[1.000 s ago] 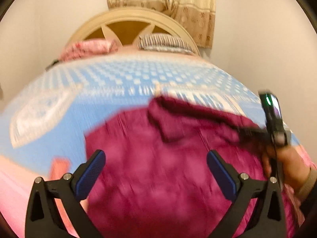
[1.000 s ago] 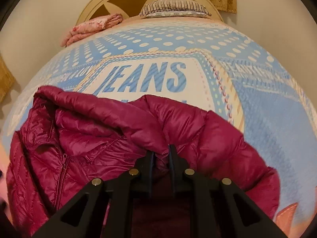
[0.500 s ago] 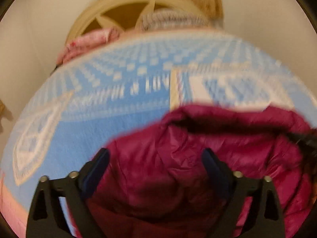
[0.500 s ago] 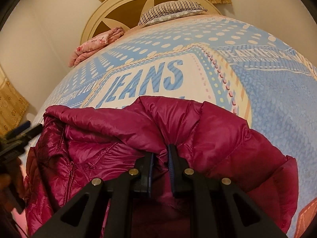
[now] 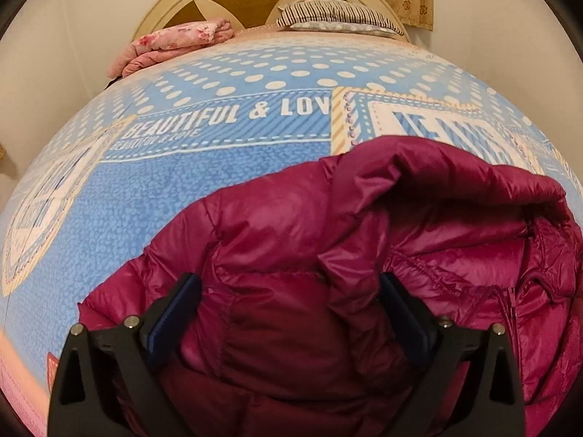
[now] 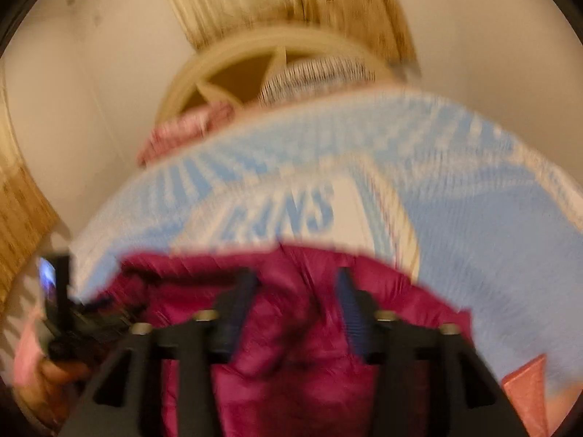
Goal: Fold large clothes
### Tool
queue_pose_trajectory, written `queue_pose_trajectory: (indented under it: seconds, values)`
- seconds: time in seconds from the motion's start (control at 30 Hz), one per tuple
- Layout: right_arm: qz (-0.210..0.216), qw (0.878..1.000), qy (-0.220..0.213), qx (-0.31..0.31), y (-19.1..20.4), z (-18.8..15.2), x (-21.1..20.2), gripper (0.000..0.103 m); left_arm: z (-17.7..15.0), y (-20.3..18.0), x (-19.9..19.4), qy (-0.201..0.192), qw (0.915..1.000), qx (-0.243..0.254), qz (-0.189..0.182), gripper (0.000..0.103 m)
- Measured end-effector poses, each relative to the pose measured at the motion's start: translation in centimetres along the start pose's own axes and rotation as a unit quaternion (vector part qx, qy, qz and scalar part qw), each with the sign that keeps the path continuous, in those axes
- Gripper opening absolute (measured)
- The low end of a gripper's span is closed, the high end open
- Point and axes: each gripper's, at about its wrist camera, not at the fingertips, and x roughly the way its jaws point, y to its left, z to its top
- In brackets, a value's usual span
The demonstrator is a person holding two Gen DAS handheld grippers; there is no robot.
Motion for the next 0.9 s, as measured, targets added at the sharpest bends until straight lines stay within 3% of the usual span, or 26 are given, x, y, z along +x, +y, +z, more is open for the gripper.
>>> queue_pose_trajectory:
  seconds: [0.17,0.2,0.27,0.3,0.43,0.5,0.57,0.67,0.77,0.9]
  values:
    - [0.001,0.996,0.079,-0.027,5.7,4.0,5.2,0.063,-0.1,0.5,-0.1,-0.002,1.0,-0.002,-0.002,0.101]
    - [-0.005,0.995,0.09,-0.035,6.5,4.1,6.3,0.056,-0.1,0.4,-0.2,-0.002,1.0,-0.002,-0.002,0.101]
    - [-0.017,0.991,0.123,-0.051,7.6,3.6,8.7,0.051,-0.1,0.4,-0.2,-0.002,1.0,-0.002,-0.003,0.101]
    - [-0.028,0.989,0.136,-0.051,7.5,3.0,9.4,0.042,0.0,0.5,-0.2,-0.002,1.0,-0.003,-0.004,0.101]
    - [-0.018,0.984,0.173,-0.036,5.8,-0.7,10.0,0.039,-0.1,0.6,-0.4,-0.008,0.9999,-0.006,-0.005,0.101]
    - [-0.02,0.983,0.175,-0.055,5.5,-2.4,9.6,0.039,-0.3,0.2,-2.2,-0.044,0.9988,0.0,0.022,0.1]
    - [-0.014,0.983,0.174,-0.061,5.2,-3.4,9.1,0.039,-0.7,-0.3,-5.8,-0.115,0.9929,0.005,0.03,0.1]
    - [-0.003,0.985,0.166,-0.051,4.4,-4.0,9.0,0.039,-0.3,-2.3,-9.9,-0.176,0.9829,0.05,-0.025,0.103]
    - [-0.001,0.987,0.149,-0.055,4.7,-4.5,9.5,0.039,2.0,-4.0,-10.6,-0.176,0.9804,0.062,-0.064,0.103]
    - [0.011,0.99,0.135,-0.047,4.5,-4.9,9.4,0.039,4.5,-4.0,-8.6,-0.13,0.9749,-0.005,-0.18,0.103]
